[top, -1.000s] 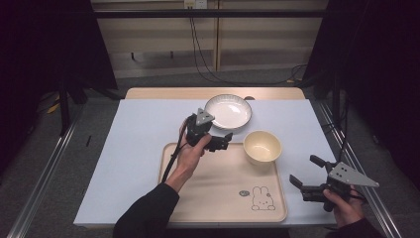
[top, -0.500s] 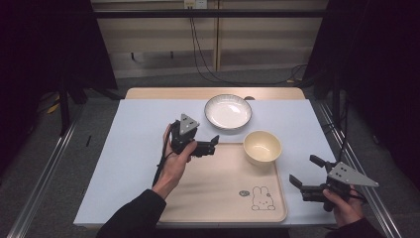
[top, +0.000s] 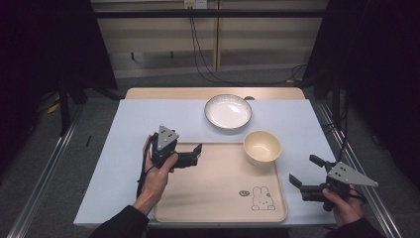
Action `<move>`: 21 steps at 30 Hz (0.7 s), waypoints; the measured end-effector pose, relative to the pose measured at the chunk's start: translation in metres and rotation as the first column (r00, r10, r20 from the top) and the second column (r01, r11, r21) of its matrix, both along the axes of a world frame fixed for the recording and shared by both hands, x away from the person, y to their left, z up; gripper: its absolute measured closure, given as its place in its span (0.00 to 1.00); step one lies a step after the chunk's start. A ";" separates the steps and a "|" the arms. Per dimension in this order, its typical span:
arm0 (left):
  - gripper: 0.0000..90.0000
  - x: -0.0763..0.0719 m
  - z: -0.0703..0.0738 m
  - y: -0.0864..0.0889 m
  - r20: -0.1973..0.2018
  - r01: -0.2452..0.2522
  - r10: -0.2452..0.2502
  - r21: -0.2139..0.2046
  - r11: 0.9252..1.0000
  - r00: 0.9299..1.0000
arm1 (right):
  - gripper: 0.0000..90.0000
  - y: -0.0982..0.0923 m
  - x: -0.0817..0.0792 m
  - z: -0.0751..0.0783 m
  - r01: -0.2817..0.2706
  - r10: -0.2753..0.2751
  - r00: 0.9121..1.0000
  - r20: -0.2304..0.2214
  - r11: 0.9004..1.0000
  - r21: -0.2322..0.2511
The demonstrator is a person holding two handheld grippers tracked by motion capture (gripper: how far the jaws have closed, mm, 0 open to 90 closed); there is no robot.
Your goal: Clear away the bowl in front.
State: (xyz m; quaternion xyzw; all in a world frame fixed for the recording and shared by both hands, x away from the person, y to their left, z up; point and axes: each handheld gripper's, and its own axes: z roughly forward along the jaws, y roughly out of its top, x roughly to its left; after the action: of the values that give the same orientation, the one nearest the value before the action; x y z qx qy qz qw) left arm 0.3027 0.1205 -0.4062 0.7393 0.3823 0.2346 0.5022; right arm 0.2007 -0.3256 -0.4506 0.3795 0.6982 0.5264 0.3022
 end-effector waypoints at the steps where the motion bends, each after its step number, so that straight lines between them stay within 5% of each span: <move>1: 0.02 -0.002 -0.001 0.002 -0.004 -0.003 0.003 -0.006 1.000 1.000 | 0.02 0.000 0.000 0.000 -0.001 0.001 1.000 0.000 1.000 0.000; 16: 0.01 -0.035 -0.019 0.054 -0.021 -0.092 0.092 -0.006 0.996 0.996 | 0.02 0.001 0.001 0.000 0.006 -0.006 1.000 0.001 1.000 -0.005; 21: 0.02 -0.049 -0.020 0.066 -0.015 -0.127 0.126 -0.035 0.991 0.992 | 0.02 0.001 0.001 0.000 0.003 -0.003 1.000 -0.003 1.000 -0.005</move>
State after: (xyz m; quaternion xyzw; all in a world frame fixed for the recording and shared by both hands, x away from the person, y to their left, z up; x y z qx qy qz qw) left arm 0.2537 0.1861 -0.4260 0.7058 0.4356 0.2544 0.4973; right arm 0.2016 -0.3250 -0.4509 0.3807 0.6996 0.5234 0.3029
